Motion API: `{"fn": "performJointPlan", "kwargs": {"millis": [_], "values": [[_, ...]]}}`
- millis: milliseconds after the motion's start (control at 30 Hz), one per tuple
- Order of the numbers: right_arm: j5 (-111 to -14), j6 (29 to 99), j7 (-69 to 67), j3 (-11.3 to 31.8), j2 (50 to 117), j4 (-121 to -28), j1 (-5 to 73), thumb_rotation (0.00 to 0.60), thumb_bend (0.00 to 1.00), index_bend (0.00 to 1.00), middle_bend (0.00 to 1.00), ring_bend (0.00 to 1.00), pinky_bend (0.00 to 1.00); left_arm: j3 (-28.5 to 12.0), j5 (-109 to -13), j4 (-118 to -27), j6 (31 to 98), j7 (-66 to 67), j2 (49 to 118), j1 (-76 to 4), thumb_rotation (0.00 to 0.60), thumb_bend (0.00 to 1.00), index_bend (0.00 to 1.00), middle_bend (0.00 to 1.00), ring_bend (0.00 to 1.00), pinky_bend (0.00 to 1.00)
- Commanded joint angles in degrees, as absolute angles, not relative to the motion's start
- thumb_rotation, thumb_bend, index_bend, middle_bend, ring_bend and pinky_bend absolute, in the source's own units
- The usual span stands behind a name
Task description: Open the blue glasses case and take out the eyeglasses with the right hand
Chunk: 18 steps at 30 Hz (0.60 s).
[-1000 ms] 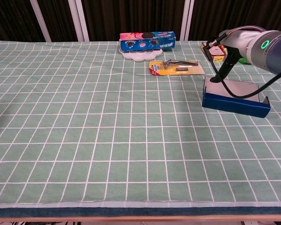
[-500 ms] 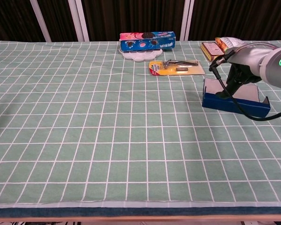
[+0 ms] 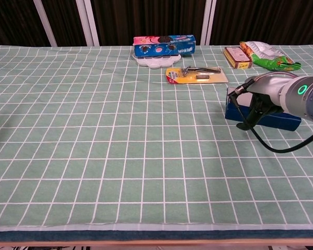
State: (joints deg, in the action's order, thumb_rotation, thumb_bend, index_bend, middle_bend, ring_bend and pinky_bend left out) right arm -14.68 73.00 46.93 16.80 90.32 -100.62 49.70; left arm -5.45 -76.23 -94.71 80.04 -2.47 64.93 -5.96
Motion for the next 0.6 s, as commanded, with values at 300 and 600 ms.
{"fn": "performJointPlan", "kwargs": {"millis": [300,600], "values": [[-14.0,72.6,46.9,16.8,90.8,-100.1,49.9,0.6,0.42,0.21,0.92,0.95,1.0,-5.5,-75.9,-94.8,79.7,-2.5,64.9,-6.1,0.6,0.02,0.0,0.0,0.0,0.0],[-14.5,73.4,46.9,16.2,90.4,-103.3,49.7,0.6,0.42,0.25,0.92,0.95,1.0,-5.5,-75.8,-94.9,79.7,-2.4,64.9,-6.0,0.6,0.02,0.0,0.0,0.0,0.0]]}}
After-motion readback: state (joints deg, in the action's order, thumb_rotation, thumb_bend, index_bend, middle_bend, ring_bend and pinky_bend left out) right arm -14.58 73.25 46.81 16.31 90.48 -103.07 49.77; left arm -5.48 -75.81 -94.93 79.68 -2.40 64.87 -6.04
